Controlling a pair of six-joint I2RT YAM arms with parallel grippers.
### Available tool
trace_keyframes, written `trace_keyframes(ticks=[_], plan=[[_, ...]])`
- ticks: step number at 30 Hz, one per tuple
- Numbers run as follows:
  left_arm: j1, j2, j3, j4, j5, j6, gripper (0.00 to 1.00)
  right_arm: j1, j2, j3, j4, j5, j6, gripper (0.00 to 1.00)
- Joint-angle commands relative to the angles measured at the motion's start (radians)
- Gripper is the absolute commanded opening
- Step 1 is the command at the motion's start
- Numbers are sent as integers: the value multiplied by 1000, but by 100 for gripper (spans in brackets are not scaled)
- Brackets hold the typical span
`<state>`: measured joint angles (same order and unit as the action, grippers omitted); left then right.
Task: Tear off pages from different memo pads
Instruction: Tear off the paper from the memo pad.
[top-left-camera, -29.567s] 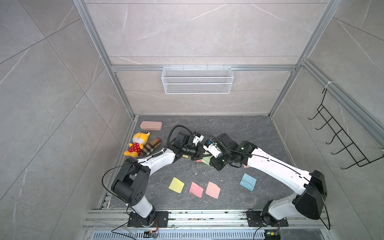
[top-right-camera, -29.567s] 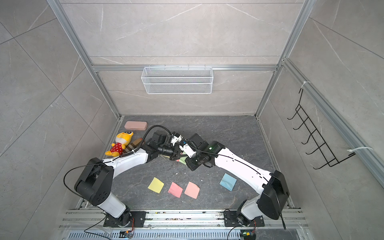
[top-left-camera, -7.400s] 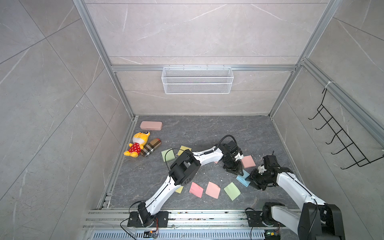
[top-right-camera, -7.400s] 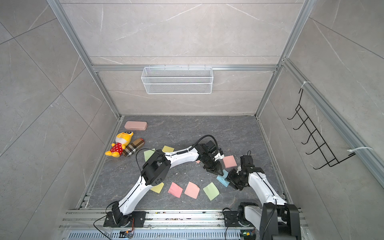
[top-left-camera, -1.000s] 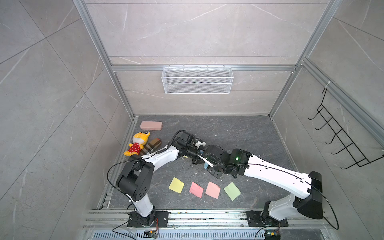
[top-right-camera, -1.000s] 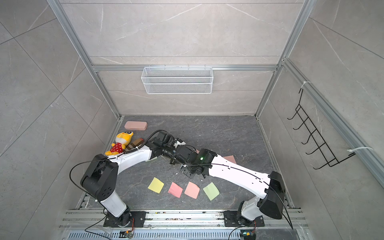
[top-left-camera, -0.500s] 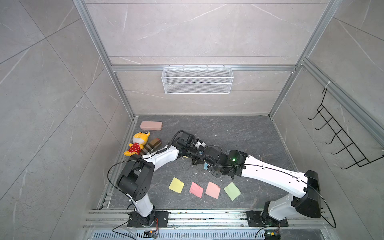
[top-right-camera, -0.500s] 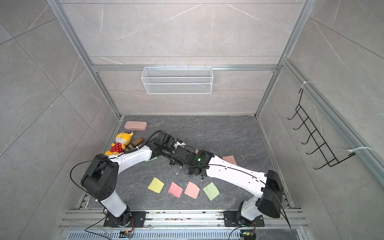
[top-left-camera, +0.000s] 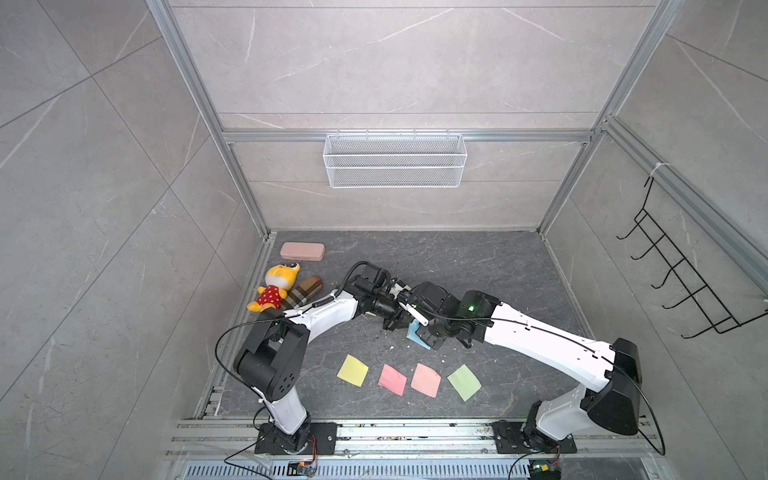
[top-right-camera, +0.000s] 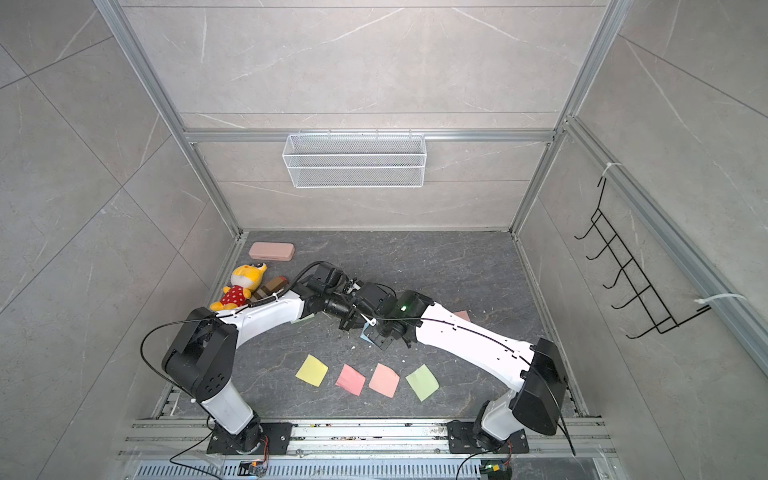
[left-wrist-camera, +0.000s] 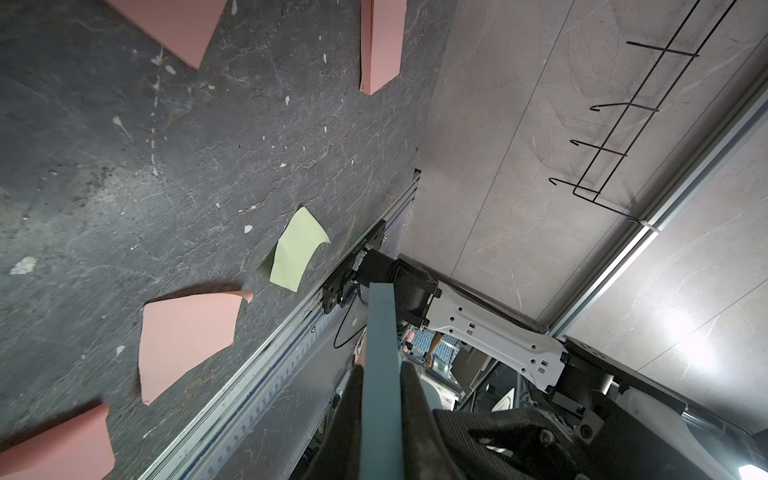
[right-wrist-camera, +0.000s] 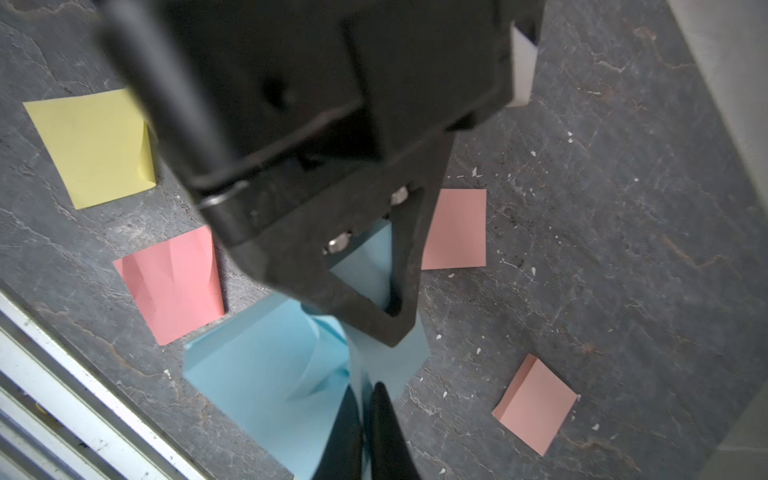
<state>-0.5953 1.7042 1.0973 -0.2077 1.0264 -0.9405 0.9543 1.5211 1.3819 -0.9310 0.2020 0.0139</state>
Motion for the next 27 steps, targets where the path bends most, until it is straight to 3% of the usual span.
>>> trace_keyframes(ticks=[1,4,13,21,27], plan=[[-5,-12,32,-16,50,33,0,-39,-10,8,22,-136,40,7],[-5,-6,32,-25,49,41,0,-54,-15,9,19,-186,45,9],[-6,0,36,-42,38,57,0,-55,-6,41,17,-184,43,25],[-12,-2,36,-56,29,82,0,-91,8,80,13,-264,64,26],[-16,-10,35,-60,28,89,0,-104,24,83,6,-244,65,25]])
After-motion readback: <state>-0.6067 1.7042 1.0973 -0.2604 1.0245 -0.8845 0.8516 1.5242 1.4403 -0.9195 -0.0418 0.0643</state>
